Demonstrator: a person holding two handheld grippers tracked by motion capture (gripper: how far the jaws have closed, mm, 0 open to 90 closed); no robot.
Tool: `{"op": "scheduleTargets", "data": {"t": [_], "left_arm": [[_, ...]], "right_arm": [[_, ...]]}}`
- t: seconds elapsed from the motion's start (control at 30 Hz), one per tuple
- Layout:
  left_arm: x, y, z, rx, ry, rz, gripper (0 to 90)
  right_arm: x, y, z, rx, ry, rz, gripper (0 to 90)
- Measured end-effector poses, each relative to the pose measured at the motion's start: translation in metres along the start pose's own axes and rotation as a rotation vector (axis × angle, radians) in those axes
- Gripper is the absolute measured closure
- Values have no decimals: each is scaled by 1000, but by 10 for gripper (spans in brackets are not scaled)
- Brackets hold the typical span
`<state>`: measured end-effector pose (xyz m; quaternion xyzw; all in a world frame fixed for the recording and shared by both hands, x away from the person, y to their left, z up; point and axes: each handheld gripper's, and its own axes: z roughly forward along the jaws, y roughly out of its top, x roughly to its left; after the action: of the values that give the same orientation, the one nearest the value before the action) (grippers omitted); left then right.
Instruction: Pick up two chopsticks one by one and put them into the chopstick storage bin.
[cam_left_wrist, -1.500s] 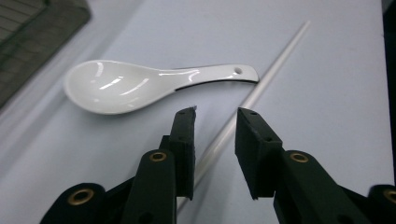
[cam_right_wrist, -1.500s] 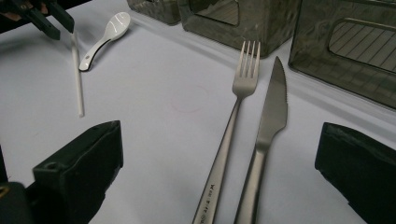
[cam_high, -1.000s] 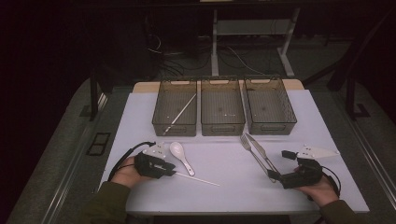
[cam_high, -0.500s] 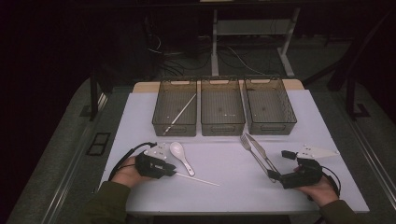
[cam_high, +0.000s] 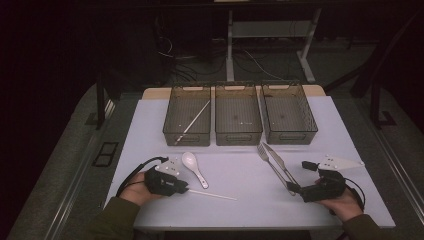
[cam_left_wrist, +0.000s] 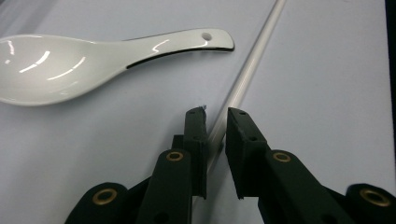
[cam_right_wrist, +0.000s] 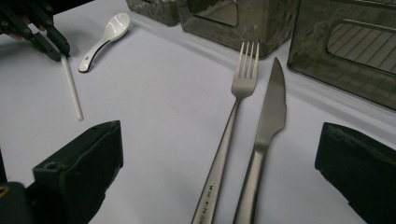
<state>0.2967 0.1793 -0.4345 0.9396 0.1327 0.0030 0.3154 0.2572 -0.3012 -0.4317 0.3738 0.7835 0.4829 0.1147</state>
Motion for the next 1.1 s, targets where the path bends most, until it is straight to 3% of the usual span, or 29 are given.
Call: {"op": "scheduleTargets", "data": {"t": [0.17,0.27,0.33,0.53,0.67,0.8,1.1], "left_arm": [[-8,1,0,-3,-9,-34,782],[-15,0,0,-7,12,-40,791],[-19,0,0,-3,2,-36,797],[-23,0,2,-4,26,-3,773],[-23,2,4,-22,34,50,710],[-21,2,6,-30,19,75,700],[-22,2,7,-30,-5,13,780]], "right_arm": [[0,0,0,0,0,-1,10],[0,0,-1,0,-1,-2,10],[0,0,-1,-1,0,0,10],[0,0,-1,2,-1,-2,10],[0,0,-1,0,0,-2,10],[0,0,0,2,2,-4,10],[1,0,0,2,2,-3,10]]}}
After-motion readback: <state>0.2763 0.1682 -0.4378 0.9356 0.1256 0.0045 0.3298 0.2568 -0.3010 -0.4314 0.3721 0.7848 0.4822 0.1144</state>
